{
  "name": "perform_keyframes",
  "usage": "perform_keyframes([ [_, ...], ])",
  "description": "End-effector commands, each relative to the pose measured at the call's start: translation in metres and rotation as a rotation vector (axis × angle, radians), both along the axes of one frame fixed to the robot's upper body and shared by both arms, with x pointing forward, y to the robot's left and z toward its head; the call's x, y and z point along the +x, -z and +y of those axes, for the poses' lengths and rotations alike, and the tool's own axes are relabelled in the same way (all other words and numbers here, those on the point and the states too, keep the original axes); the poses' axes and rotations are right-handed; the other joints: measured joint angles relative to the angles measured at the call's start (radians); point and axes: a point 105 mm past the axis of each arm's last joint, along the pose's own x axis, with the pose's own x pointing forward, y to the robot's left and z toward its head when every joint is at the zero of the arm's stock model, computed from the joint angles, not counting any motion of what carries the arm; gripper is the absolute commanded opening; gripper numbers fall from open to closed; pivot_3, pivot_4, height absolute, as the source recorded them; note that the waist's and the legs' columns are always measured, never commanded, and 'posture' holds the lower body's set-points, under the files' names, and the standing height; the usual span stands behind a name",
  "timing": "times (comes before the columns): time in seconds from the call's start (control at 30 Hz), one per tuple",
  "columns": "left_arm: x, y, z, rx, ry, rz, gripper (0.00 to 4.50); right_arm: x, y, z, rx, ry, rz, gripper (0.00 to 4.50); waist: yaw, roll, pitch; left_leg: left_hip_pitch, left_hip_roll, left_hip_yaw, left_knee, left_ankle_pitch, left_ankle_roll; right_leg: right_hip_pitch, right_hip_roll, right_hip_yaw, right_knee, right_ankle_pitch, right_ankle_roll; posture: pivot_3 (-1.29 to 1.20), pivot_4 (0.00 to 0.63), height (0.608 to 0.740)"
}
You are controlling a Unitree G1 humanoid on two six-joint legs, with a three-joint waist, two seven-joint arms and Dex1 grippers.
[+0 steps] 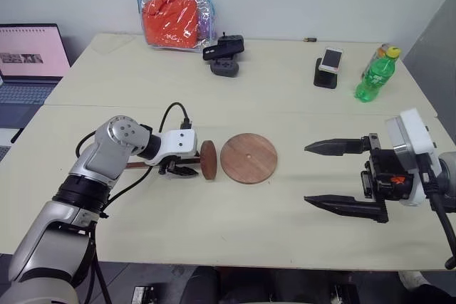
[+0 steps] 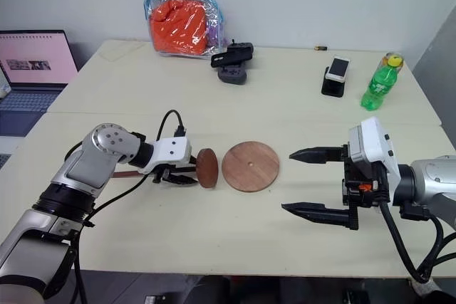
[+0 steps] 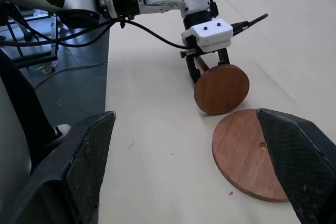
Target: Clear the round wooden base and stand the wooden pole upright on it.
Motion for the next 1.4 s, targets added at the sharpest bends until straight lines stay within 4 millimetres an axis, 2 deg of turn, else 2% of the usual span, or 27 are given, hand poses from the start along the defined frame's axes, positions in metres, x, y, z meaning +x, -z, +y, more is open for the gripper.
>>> perform_keyframes([
  [0.03, 0.001, -0.003, -0.003, 0.026, 0.033, -0.015, 1.56, -0.002, -0.006, 0.0, 0.0, -0.003, -0.028, 4.5, 0.0, 0.0, 0.0, 0.0, 0.0, 0.0, 0.0, 0.0, 0.0, 0.0, 0.0, 0.0, 0.0, 0.0, 0.0, 0.0, 0.15, 0.74],
  [0.27, 0.001, -0.005, -0.001, 0.032, 0.039, -0.016, 0.3, -0.002, -0.006, 0.0, -0.002, 0.003, -0.03, 4.5, 0.0, 0.0, 0.0, 0.0, 0.0, 0.0, 0.0, 0.0, 0.0, 0.0, 0.0, 0.0, 0.0, 0.0, 0.0, 0.0, 0.15, 0.74],
  [0.43, 0.01, -0.034, 0.004, -0.061, -0.016, -0.082, 0.29, -0.003, -0.007, -0.002, -0.003, 0.01, -0.032, 4.5, 0.0, 0.0, 0.0, -0.002, 0.0, -0.001, 0.001, 0.0, 0.0, -0.001, 0.0, -0.001, 0.0, 0.0, 0.0, 0.0, 0.15, 0.74],
  [0.53, 0.016, -0.063, 0.007, -0.166, -0.065, -0.144, 0.29, -0.004, -0.008, -0.003, -0.004, 0.023, -0.032, 4.5, 0.0, 0.0, 0.0, -0.005, 0.0, -0.002, 0.003, 0.0, 0.0, -0.004, 0.0, -0.001, 0.001, 0.0, 0.0, 0.0, 0.15, 0.74],
  [0.63, 0.012, -0.117, -0.018, -0.511, -0.028, -0.199, 0.29, -0.004, -0.008, -0.007, -0.006, 0.051, -0.034, 4.5, 0.0, 0.0, 0.0, -0.007, 0.0, -0.002, 0.006, 0.0, 0.0, -0.005, 0.0, -0.002, 0.002, 0.0, 0.0, 0.0, 0.15, 0.74],
  [0.73, 0.009, -0.146, -0.037, -0.755, -0.015, -0.211, 0.29, -0.004, -0.008, -0.01, -0.01, 0.073, -0.037, 4.5, 0.008, 0.0, 0.0, -0.012, 0.001, -0.006, 0.011, 0.0, 0.001, -0.005, -0.001, -0.006, 0.002, 0.0, 0.0, 0.0, 0.15, 0.74],
  [0.9, 0.001, -0.153, -0.065, -0.944, 0.006, -0.203, 0.29, -0.002, -0.007, -0.013, -0.008, 0.127, -0.066, 4.5, 0.008, 0.0, 0.0, -0.011, -0.001, -0.005, 0.012, 0.0, 0.001, -0.004, -0.003, -0.004, 0.002, 0.001, 0.001, 0.0, 0.15, 0.74],
  [1.13, 0.01, -0.173, -0.094, -1.204, -0.061, -0.333, 0.29, 0.002, 0.007, -0.017, -0.05, 0.264, -0.105, 4.5, 0.013, -0.001, 0.0, -0.011, -0.001, -0.004, 0.012, 0.0, 0.0, -0.004, -0.004, -0.004, 0.002, 0.001, 0.002, 0.0, 0.15, 0.74],
  [1.23, 0.009, -0.168, -0.109, -1.264, -0.066, -0.298, 0.29, 0.005, 0.012, -0.018, -0.046, 0.334, -0.1, 4.5, 0.017, -0.001, 0.0, -0.011, -0.001, -0.004, 0.012, 0.0, 0.0, -0.004, -0.004, -0.004, 0.002, 0.001, 0.002, 0.0, 0.15, 0.74],
  [1.4, 0.011, -0.161, -0.121, -1.327, -0.101, -0.253, 0.29, 0.003, 0.016, -0.016, -0.042, 0.377, -0.11, 4.5, 0.019, -0.001, 0.0, -0.01, -0.002, -0.003, 0.012, 0.0, 0.0, -0.004, -0.003, -0.002, 0.002, 0.001, 0.002, 0.0, 0.15, 0.74],
])
